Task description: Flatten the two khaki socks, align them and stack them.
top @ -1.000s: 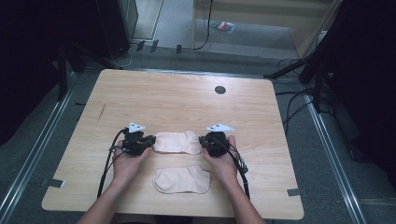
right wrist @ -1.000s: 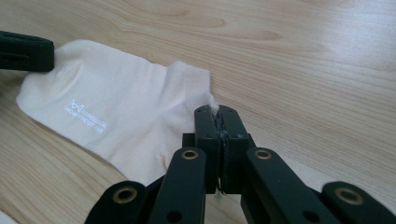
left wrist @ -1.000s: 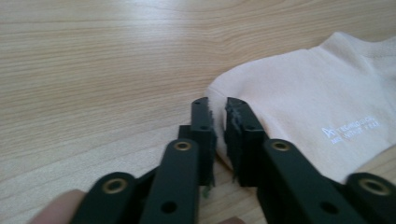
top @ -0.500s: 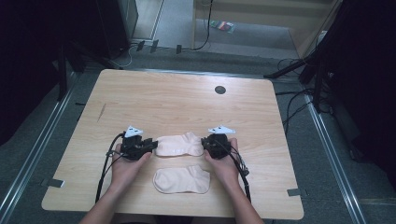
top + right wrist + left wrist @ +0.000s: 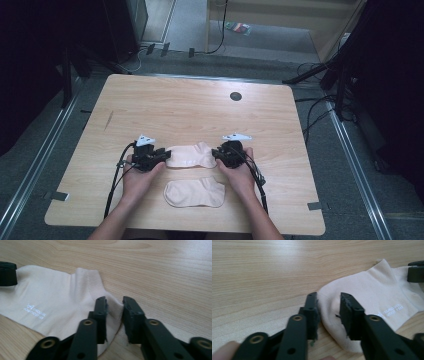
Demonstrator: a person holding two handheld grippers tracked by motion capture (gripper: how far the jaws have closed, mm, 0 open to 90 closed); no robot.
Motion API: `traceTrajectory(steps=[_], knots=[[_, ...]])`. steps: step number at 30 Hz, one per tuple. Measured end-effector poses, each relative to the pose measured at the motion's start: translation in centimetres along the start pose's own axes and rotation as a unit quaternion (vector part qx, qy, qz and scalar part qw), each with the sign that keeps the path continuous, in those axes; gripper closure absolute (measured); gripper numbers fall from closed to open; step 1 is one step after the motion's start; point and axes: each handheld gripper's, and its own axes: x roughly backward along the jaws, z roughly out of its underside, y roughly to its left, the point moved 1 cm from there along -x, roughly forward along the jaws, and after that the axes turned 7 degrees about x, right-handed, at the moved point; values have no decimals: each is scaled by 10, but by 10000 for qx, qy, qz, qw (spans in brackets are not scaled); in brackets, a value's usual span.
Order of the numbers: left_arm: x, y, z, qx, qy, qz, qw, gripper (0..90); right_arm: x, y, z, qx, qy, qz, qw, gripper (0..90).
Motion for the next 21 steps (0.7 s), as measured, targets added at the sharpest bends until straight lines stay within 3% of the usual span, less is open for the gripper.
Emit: traceTrajectory(steps=[4,8,21], knots=[[2,0,0,-69,11,-5,10000,870,1,1,2,100,21,-2,9999,874],[8,-1,0,-92,-78,122,9999,884,4,4,3,247,-21,61,9997,887],[37,-15,0,-195,-325,396,9985,887,36,12,-3,169,-369,-1,9992,889]])
